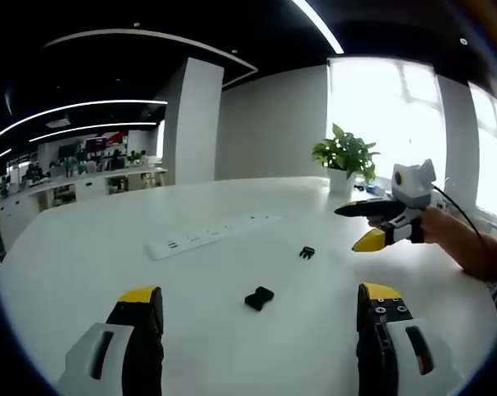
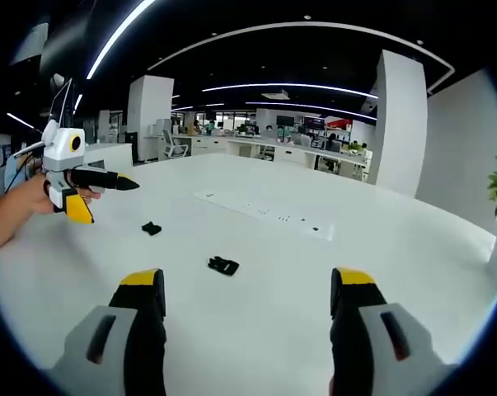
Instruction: Snap the two parts of the plastic buckle together until the buckle closes and remains connected.
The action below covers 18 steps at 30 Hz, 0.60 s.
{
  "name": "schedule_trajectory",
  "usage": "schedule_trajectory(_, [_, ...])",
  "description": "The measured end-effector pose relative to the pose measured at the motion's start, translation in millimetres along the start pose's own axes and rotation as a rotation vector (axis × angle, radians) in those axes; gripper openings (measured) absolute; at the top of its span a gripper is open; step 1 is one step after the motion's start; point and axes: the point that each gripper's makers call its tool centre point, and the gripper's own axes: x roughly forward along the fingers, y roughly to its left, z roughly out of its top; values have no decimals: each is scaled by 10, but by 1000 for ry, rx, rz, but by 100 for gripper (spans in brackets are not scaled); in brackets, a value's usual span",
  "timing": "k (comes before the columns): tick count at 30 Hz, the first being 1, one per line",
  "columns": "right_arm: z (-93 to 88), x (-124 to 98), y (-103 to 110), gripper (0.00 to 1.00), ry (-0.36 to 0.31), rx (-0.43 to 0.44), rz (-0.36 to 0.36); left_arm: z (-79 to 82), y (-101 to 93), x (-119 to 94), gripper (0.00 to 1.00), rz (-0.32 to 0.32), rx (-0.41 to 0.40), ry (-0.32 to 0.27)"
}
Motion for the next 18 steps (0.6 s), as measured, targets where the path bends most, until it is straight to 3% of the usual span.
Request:
schedule_trajectory(9, [5,27,-33,82,2,-7,-1,-13,3,54,99,-4,23,7])
schedule_trajectory(13, [7,41,-9,82,2,-10,5,-78,13,61,99,2,63,36])
schedule_trajectory(18, [11,66,-10,82,7,-14,10,-65,20,73,98,-11,42,33])
